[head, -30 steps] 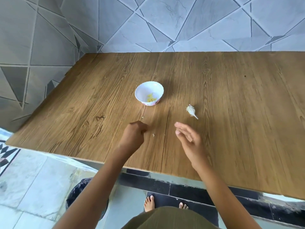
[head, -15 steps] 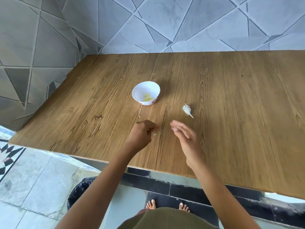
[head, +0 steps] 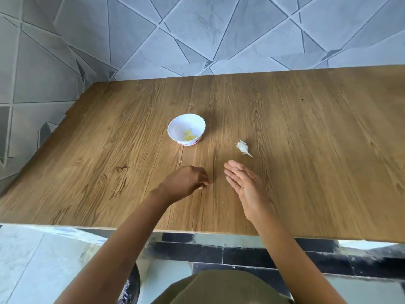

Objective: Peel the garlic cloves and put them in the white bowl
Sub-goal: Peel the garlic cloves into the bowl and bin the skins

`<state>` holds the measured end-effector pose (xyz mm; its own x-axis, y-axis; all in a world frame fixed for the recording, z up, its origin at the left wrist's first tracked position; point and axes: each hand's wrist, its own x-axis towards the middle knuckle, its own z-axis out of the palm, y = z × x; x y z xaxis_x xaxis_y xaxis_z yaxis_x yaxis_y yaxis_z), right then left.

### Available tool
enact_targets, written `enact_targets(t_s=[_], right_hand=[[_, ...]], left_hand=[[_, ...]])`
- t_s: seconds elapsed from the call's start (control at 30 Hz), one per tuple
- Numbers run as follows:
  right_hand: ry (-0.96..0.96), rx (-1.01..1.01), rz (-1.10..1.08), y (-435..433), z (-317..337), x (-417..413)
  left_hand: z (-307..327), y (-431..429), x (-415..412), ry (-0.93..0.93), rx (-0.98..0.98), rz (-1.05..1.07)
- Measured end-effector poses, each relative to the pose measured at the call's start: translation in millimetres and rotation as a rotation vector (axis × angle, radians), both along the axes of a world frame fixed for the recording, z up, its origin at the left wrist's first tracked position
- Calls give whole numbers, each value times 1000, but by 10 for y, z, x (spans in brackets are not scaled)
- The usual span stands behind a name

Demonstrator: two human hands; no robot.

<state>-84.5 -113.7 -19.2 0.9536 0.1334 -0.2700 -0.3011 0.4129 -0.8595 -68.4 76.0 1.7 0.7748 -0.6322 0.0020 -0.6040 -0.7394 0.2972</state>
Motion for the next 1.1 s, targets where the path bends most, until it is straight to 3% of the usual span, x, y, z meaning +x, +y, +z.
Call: enact_targets(t_s=[0.13, 0.3, 0.37, 0.5, 0.57, 0.73, 1.1], right_hand=[[35, 34, -18, 16, 7, -4], [128, 173, -33, 81, 3, 5], [182, 238, -50, 120, 30, 23], [312, 351, -71, 185, 91, 42], [370, 418, -78, 222, 126, 45], [447, 509, -71, 292, 160, 50], [449, 535, -91, 263, 148, 31]], left_hand=[[27, -25, 47, -25, 94, 23], [85, -195, 69, -95, 370, 82], [82, -175, 98, -45, 273, 147], [102, -20, 152, 202, -404, 326], [194, -63, 134, 241, -533, 315], [237, -271, 62, 60, -285, 193], [146, -347, 26, -17, -297, 269]])
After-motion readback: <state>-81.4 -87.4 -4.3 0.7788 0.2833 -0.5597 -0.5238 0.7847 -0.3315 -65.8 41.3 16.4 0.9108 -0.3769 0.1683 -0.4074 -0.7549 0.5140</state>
